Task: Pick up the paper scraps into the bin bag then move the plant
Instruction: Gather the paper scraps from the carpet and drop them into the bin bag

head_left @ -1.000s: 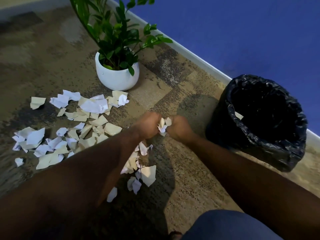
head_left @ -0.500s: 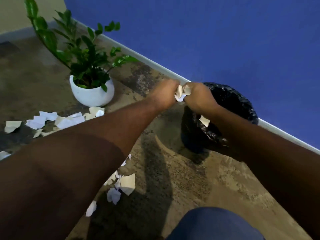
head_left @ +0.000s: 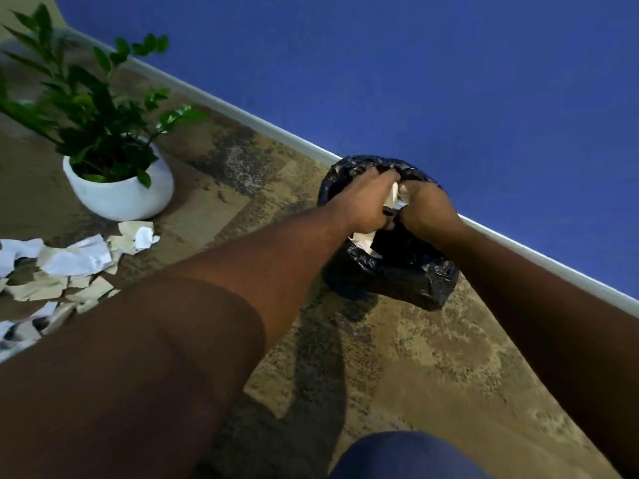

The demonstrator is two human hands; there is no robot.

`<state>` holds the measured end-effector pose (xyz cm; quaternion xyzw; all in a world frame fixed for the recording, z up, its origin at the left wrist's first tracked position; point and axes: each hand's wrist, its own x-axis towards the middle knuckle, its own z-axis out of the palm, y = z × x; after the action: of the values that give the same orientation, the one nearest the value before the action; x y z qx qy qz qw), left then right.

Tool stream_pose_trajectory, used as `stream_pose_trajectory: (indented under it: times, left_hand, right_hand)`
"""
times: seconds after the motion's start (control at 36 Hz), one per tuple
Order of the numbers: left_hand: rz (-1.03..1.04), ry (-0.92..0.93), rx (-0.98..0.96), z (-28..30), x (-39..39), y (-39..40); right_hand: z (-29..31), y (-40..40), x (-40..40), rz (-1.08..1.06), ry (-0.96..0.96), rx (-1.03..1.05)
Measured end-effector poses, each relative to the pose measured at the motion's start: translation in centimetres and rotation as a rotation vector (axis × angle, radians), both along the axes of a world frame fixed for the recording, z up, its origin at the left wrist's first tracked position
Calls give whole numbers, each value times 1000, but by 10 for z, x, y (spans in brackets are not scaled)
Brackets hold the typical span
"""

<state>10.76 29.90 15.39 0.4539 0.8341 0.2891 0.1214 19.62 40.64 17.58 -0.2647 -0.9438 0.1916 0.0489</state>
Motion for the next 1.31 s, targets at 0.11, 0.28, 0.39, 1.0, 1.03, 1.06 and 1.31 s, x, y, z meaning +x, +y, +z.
stream_pose_trajectory:
  times: [0.11, 0.28, 0.39, 1.0, 1.03, 1.06, 1.31]
  left_hand:
    - [-19, 10, -55, -4, 4, 7]
    - [0, 92, -127, -2, 6, 2]
    - [48, 106, -74, 1, 3, -17]
    - [556, -32, -326, -65, -20, -329]
    - [569, -42, -337, -69, -18, -340]
    - [578, -51, -353, -74, -15, -350]
    - [610, -224, -592, -129, 6, -413]
  right_hand:
    - [-7, 8, 5, 7, -20, -57]
    - [-10, 8, 10, 6, 20, -82]
    - [-5, -10, -3, 78, 157, 48]
    - [-71, -255, -87, 657, -90, 18]
    - [-76, -263, -89, 685, -134, 7]
    - [-82, -271, -90, 713, -181, 0]
    - [-137, -317, -82, 875, -527, -51]
